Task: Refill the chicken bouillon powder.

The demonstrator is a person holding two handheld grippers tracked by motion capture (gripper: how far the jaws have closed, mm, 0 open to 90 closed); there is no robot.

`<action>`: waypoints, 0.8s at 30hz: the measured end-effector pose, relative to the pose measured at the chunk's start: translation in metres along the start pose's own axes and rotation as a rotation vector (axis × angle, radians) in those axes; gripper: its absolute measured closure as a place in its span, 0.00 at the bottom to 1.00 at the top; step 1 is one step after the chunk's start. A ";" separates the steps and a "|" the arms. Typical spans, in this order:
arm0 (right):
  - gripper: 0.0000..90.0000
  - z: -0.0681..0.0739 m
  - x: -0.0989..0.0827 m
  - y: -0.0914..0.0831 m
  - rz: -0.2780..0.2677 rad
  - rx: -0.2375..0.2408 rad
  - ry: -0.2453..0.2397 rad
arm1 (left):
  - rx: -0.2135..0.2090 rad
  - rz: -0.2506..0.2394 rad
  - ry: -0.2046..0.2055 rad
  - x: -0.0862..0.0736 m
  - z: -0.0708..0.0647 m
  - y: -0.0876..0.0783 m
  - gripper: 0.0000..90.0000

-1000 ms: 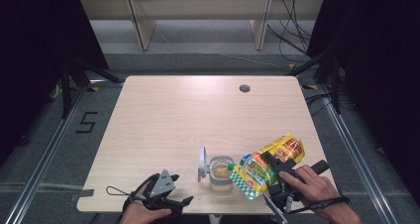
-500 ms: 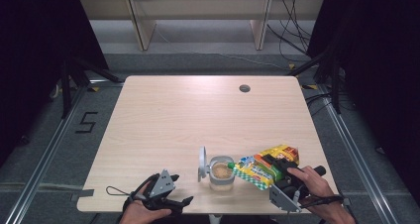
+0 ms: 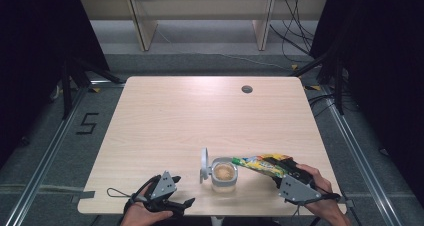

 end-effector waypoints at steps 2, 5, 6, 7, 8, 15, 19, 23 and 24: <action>0.76 -0.002 -0.005 0.000 -0.030 -0.025 0.071 | 0.000 0.001 0.000 0.000 0.000 0.000 0.20; 0.77 -0.007 -0.014 -0.001 -0.063 -0.040 0.158 | 0.000 0.003 0.000 0.000 0.000 0.000 0.20; 0.78 -0.008 -0.017 -0.002 -0.068 -0.048 0.173 | -0.003 -0.002 -0.001 0.000 0.000 0.000 0.20; 0.78 -0.010 -0.021 -0.001 -0.082 -0.067 0.213 | -0.003 -0.001 -0.001 0.000 0.000 0.000 0.20; 0.78 -0.011 -0.023 -0.002 -0.088 -0.065 0.235 | -0.003 -0.001 -0.001 0.000 0.000 0.000 0.20; 0.81 -0.022 -0.046 0.004 -0.135 -0.145 0.424 | -0.001 0.001 0.001 0.000 0.000 0.000 0.20; 0.82 -0.029 -0.057 0.007 -0.134 -0.195 0.493 | 0.000 0.000 0.006 0.000 0.000 0.001 0.20; 0.82 -0.037 -0.069 0.012 -0.150 -0.244 0.548 | 0.000 0.002 -0.002 0.000 0.000 0.000 0.20; 0.82 -0.037 -0.071 0.011 -0.139 -0.243 0.566 | -0.002 -0.002 -0.003 0.000 0.000 0.001 0.20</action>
Point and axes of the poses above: each handheld gripper's, and its own axes: y roughly forward along the jaws, x roughly out of its top, z roughly to its left, the point moved 2 cm from there along y, roughly forward along the jaws, and after that the axes turned 10 degrees about -z, right-handed, at the moved point
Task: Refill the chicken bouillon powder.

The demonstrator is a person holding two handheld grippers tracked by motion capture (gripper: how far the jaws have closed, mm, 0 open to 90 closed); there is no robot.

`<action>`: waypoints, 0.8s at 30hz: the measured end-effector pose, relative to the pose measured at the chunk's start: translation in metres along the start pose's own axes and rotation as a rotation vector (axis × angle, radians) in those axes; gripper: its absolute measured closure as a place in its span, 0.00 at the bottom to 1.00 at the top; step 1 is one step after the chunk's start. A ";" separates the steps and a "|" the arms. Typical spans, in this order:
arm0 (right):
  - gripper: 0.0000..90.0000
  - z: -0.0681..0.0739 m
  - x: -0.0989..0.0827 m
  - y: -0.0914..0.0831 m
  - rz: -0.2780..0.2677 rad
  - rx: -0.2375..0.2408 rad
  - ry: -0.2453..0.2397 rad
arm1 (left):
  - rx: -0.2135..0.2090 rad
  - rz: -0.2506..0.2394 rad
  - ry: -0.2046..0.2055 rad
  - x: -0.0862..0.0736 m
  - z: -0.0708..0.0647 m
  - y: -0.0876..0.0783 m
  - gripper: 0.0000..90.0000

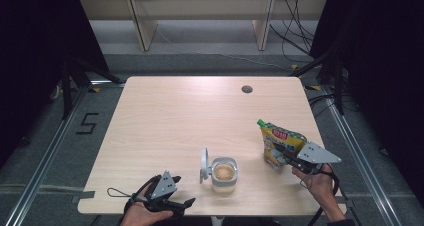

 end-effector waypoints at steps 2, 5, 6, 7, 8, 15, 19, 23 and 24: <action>0.82 -0.003 -0.004 0.002 0.002 -0.022 0.006 | -0.003 0.007 0.004 0.000 0.000 -0.001 0.20; 0.82 -0.008 -0.009 0.003 0.003 -0.048 0.012 | -0.007 0.006 0.010 0.001 0.000 -0.001 0.20; 0.82 -0.010 -0.010 0.004 0.006 -0.046 0.014 | -0.008 0.007 0.009 0.001 0.000 -0.001 0.20; 0.83 -0.011 -0.012 0.004 0.007 -0.060 0.021 | -0.006 0.011 0.006 0.001 0.000 -0.001 0.20; 0.83 -0.013 -0.013 0.005 0.012 -0.064 0.035 | -0.006 0.011 0.006 0.001 0.000 -0.001 0.20; 0.83 -0.018 -0.019 0.003 0.003 -0.109 0.101 | 0.011 0.015 0.026 0.001 0.002 -0.002 0.20; 0.82 -0.018 -0.020 0.001 0.001 -0.106 0.098 | 0.007 -0.004 0.009 0.001 0.000 -0.002 0.20; 0.80 -0.020 -0.020 -0.003 0.005 -0.110 0.078 | 0.001 0.007 0.018 0.001 0.001 -0.003 0.20; 0.80 -0.019 -0.021 -0.005 0.018 -0.102 0.104 | 0.006 -0.005 0.009 0.002 0.000 -0.002 0.20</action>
Point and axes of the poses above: each handheld gripper's, and its own axes: y roughly forward along the jaws, x roughly out of its top, z roughly to its left, the point moved 2 cm from there along y, roughly forward along the jaws, and after that the axes turned 10 degrees about -z, right-handed, at the moved point
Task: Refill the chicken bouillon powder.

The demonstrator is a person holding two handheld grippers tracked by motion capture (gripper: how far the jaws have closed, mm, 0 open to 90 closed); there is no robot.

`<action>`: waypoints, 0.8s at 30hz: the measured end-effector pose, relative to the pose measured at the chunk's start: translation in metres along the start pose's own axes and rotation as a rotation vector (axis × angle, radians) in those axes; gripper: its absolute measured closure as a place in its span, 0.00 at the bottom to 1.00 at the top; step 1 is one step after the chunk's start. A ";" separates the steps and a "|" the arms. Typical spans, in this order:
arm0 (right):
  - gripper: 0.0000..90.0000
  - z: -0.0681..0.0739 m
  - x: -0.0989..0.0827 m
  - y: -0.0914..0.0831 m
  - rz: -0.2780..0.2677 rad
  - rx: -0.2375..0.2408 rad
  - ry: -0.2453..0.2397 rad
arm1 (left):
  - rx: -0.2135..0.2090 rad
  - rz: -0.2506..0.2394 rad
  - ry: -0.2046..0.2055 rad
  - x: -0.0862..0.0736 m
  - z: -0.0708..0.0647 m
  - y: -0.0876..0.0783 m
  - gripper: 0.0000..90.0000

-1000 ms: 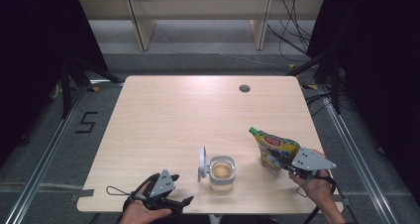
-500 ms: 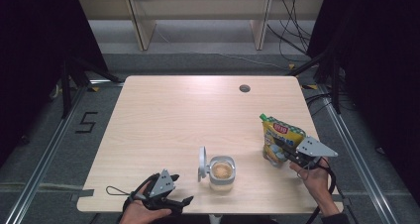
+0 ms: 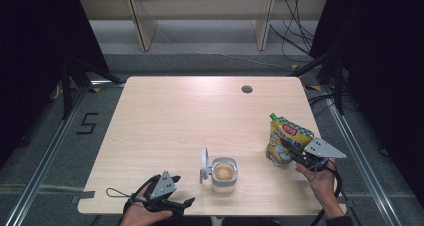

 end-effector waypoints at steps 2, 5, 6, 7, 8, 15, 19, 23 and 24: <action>0.79 0.001 0.000 -0.003 0.012 -0.008 0.025 | 0.000 0.001 0.001 0.000 0.000 0.000 0.20; 0.77 -0.001 0.000 -0.004 -0.007 -0.031 0.031 | 0.001 0.002 0.003 0.000 0.000 0.000 0.20; 0.76 0.000 0.000 -0.006 0.003 -0.025 0.042 | 0.000 0.018 0.016 0.000 0.002 -0.001 0.20; 0.75 0.000 0.001 -0.007 0.012 -0.029 0.039 | 0.001 0.018 0.018 0.000 0.002 -0.001 0.20; 0.73 0.000 0.003 -0.008 0.008 -0.018 0.033 | 0.005 0.026 0.030 0.000 0.003 -0.002 0.20; 0.48 0.009 0.013 -0.025 0.030 -0.089 0.181 | 0.000 0.007 0.015 0.000 0.002 -0.001 0.20; 0.40 0.018 0.016 -0.036 0.046 -0.111 0.231 | 0.007 -0.005 0.006 0.000 0.002 -0.001 0.20; 0.34 0.021 0.019 -0.046 0.072 -0.144 0.234 | 0.010 0.006 0.005 0.000 0.003 -0.002 0.20; 0.34 0.022 0.019 -0.048 0.078 -0.150 0.243 | 0.007 -0.009 -0.003 0.000 0.003 -0.001 0.20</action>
Point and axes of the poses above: each handheld gripper's, and its own axes: y roughly forward along the jaws, x roughly out of its top, z roughly to its left, the point moved 2 cm from there along y, roughly forward along the jaws, and after that the axes turned 10 degrees about -z, right-handed, at the moved point
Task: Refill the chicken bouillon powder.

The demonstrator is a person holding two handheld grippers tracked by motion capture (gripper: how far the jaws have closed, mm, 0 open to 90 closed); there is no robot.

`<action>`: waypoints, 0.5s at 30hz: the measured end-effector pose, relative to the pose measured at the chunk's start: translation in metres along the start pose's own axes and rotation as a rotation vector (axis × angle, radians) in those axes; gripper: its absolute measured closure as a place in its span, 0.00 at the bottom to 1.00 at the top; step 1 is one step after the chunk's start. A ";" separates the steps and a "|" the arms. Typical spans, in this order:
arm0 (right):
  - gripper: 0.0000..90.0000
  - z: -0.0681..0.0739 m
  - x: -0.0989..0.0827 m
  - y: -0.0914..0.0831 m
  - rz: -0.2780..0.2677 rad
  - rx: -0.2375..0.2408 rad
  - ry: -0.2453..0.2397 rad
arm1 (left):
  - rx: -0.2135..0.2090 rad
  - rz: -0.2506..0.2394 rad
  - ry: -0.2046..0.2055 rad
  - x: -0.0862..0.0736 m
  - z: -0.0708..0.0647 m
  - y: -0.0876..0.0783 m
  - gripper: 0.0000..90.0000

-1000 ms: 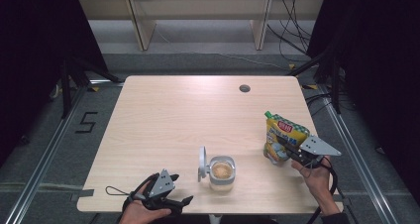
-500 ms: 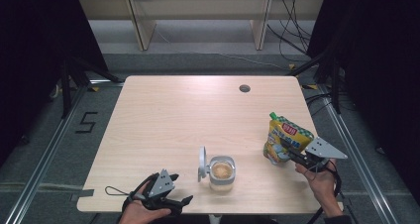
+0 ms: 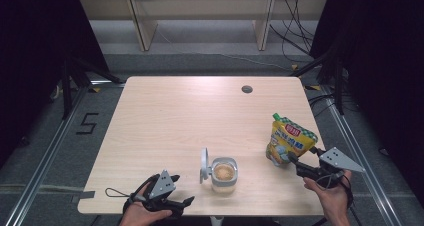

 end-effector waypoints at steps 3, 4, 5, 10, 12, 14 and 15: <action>0.31 0.002 -0.002 -0.007 0.029 0.001 0.038 | 0.002 0.011 0.005 0.001 0.001 -0.001 0.20; 0.30 0.004 -0.003 -0.010 0.039 -0.004 0.047 | 0.003 0.001 -0.015 0.001 0.000 0.000 0.20; 0.29 0.006 -0.004 -0.011 0.041 0.000 0.069 | 0.007 0.014 0.003 0.001 0.002 -0.001 0.20; 0.26 0.007 -0.008 -0.023 0.077 0.010 0.045 | 0.008 -0.017 -0.005 0.003 0.004 0.000 0.20; 0.25 0.009 -0.011 -0.026 0.083 0.012 0.036 | 0.013 -0.019 -0.037 0.003 0.003 0.000 0.20; 0.24 0.012 -0.014 -0.030 0.106 0.025 0.039 | 0.015 0.012 -0.018 0.004 0.006 -0.002 0.20; 0.24 0.014 -0.015 -0.031 0.118 0.028 0.040 | 0.016 -0.018 -0.055 0.004 0.004 0.000 0.20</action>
Point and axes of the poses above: each handheld gripper's, and its own axes: y roughly forward along the jaws, x roughly out of its top, z roughly to its left, the point moved 2 cm from there along y, roughly forward along the jaws, and after that the axes turned 10 degrees about -z, right-handed, at the moved point
